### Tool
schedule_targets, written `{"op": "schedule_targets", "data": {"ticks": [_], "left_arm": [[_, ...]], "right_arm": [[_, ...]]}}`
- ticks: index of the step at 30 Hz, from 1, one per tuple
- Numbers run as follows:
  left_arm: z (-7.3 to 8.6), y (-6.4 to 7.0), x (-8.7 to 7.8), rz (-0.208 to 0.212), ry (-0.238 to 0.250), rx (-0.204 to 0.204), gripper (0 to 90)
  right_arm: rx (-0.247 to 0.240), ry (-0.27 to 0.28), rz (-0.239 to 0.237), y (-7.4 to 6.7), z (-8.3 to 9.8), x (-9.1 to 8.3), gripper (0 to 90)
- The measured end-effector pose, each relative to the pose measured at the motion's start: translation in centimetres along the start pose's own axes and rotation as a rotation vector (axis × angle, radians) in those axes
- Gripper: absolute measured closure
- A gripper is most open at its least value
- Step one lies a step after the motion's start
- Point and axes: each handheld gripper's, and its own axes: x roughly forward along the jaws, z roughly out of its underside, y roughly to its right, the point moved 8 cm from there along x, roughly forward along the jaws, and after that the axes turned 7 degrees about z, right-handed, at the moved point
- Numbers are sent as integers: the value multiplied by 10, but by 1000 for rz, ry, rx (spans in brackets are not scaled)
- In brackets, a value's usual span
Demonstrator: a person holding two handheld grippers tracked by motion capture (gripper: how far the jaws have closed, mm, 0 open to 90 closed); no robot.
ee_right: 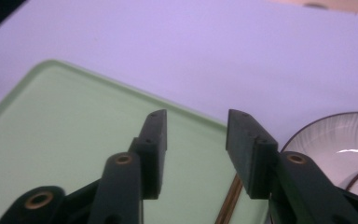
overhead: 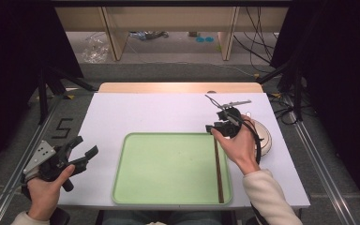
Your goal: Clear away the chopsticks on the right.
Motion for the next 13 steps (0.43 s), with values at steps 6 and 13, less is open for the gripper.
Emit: {"op": "schedule_targets", "data": {"ticks": [6,13], "left_arm": [[0,0,0,-2,0,-1,235],[0,0,0,-2,-2,3,235]], "right_arm": [[-73,167,-40,-1,12,-22,532],[-166,383,-55,-7,27,-46,482]]}}
